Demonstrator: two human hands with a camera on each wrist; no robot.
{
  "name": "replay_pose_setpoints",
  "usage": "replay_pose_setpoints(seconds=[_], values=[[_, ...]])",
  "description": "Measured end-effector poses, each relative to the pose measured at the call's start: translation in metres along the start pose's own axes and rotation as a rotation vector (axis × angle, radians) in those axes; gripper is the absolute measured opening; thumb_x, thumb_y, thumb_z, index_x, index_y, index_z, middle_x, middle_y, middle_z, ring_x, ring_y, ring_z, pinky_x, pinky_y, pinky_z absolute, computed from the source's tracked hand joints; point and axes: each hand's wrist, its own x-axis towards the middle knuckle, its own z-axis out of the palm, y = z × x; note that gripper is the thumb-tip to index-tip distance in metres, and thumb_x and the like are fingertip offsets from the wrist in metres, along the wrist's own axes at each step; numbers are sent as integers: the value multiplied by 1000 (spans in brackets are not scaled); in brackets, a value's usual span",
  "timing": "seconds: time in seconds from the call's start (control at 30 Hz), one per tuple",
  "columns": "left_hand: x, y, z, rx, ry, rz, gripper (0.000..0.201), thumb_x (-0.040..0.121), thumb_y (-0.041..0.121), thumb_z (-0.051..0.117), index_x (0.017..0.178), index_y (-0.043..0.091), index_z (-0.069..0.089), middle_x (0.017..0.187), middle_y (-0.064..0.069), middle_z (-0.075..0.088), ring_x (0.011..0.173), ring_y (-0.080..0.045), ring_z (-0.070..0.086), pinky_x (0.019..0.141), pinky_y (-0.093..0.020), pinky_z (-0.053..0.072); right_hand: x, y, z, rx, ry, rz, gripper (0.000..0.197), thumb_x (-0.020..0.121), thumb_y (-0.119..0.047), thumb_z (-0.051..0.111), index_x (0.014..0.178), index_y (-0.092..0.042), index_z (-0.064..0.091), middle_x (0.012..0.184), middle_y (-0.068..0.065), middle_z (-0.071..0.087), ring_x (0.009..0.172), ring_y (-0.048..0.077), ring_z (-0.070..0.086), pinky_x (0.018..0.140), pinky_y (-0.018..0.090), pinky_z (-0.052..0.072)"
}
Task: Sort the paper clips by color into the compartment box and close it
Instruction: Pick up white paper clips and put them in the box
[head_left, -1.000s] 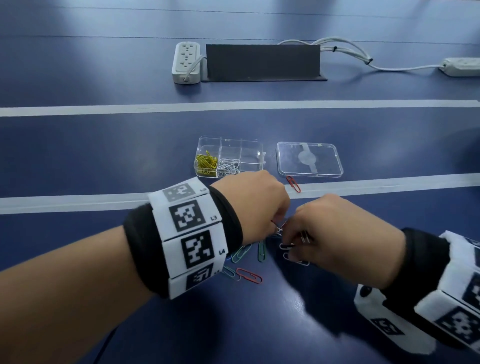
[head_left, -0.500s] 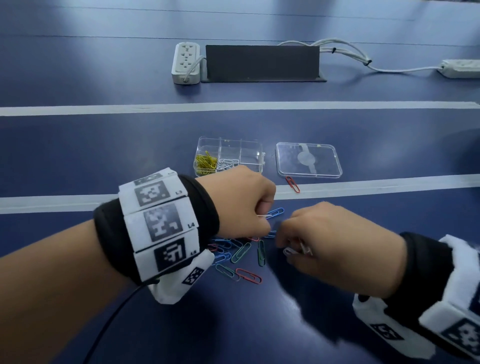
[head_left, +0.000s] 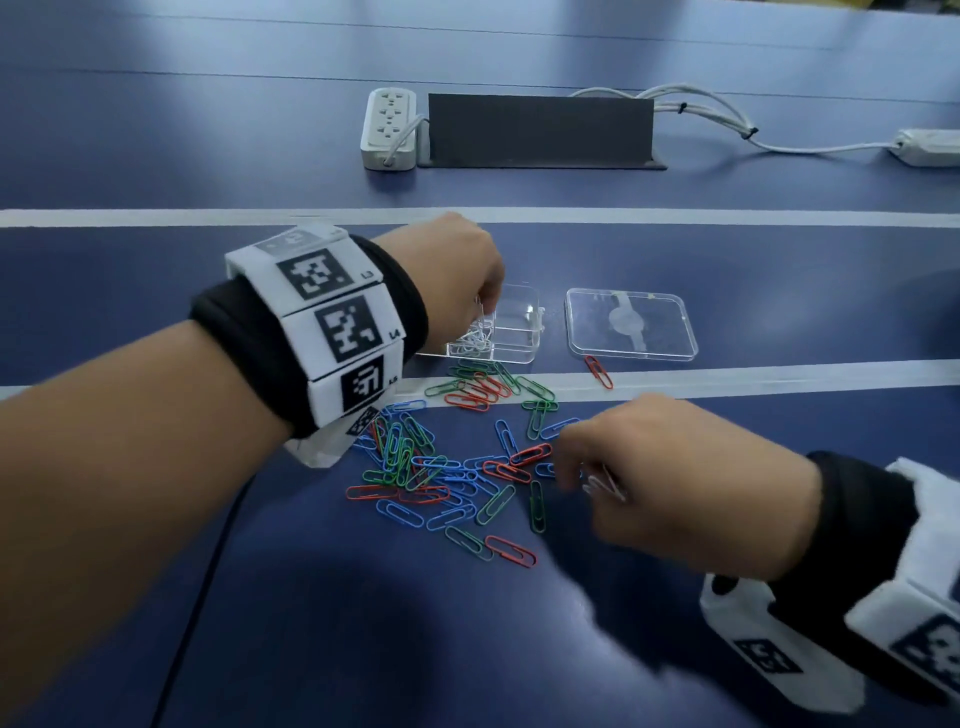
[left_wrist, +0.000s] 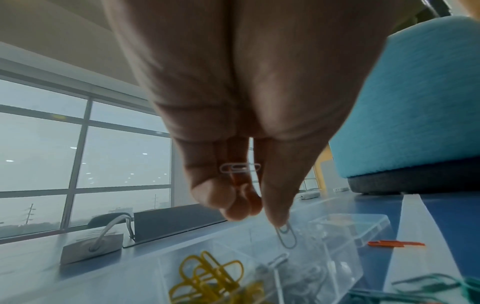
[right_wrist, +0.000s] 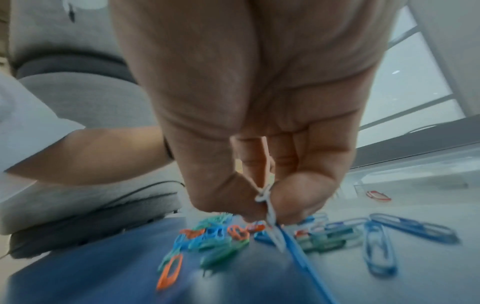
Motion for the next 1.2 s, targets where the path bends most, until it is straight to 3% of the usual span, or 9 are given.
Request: replay_pose_setpoints(seconds=[0.17,0.23,0.37,0.53,0.63,0.73,0.93,1.07,1.2], values=[[4,4,4,57,-64,36,28,87,10,51,108,20,67,107,-3,66,105,-22,55,95,-38,46,9,6,-27,104,95,21,15,71,-22,59,80,-29,69,51,-13,49,58,3,51,59,14,40],[3,3,2,18,-47,36,32,86,10,52,114,22,63,106,-1,66,95,-19,52,92,-33,45,19,9,-36,194,143,42,12,69,-23,61,75,-32,66,53,-12,54,56,-3,51,56,8,38],[-3,1,0,-88,-25,19,37,85,10,55,118,26,58,106,2,66,86,-13,52,85,-27,42,45,12,-45,371,196,63,17,73,-16,59,81,-28,68,60,-7,56,58,6,58,63,20,46],[-11,-5,-3,-170,44,-21,26,81,4,56,101,19,60,101,1,68,94,-20,61,86,-33,48,81,5,-48,527,265,69,19,78,-7,56,73,-22,67,59,-6,60,56,14,62,59,17,51],[-13,-12,-1,-135,77,-73,21,81,7,57,100,17,58,101,-2,67,85,-19,55,80,-30,44,100,1,-50,507,288,89,22,77,-7,56,69,-25,64,60,-7,57,58,10,56,69,24,49],[-15,-21,2,-88,66,-127,25,83,16,58,107,19,56,106,-3,64,82,-16,43,77,-28,38,113,-6,-50,436,299,120,20,79,-9,56,82,-23,70,65,-6,57,68,15,56,71,23,45],[-20,-27,6,-86,24,-193,34,83,27,59,117,24,53,112,-4,59,98,-24,53,86,-36,45,119,-13,-49,371,268,126,23,84,-11,54,95,-18,73,88,3,68,82,20,61,80,28,52],[-23,-30,7,-87,36,-203,34,84,30,58,117,24,55,106,-3,57,102,-25,53,89,-37,44,119,-8,-50,476,272,112,31,81,-5,48,86,-24,72,92,6,73,82,23,68,81,39,58],[-28,-29,8,-75,34,-177,22,85,31,57,105,27,63,91,3,44,92,-18,46,87,-33,41,116,-2,-52,387,297,120,37,83,-2,42,83,-28,69,89,0,66,72,16,57,75,25,50]])
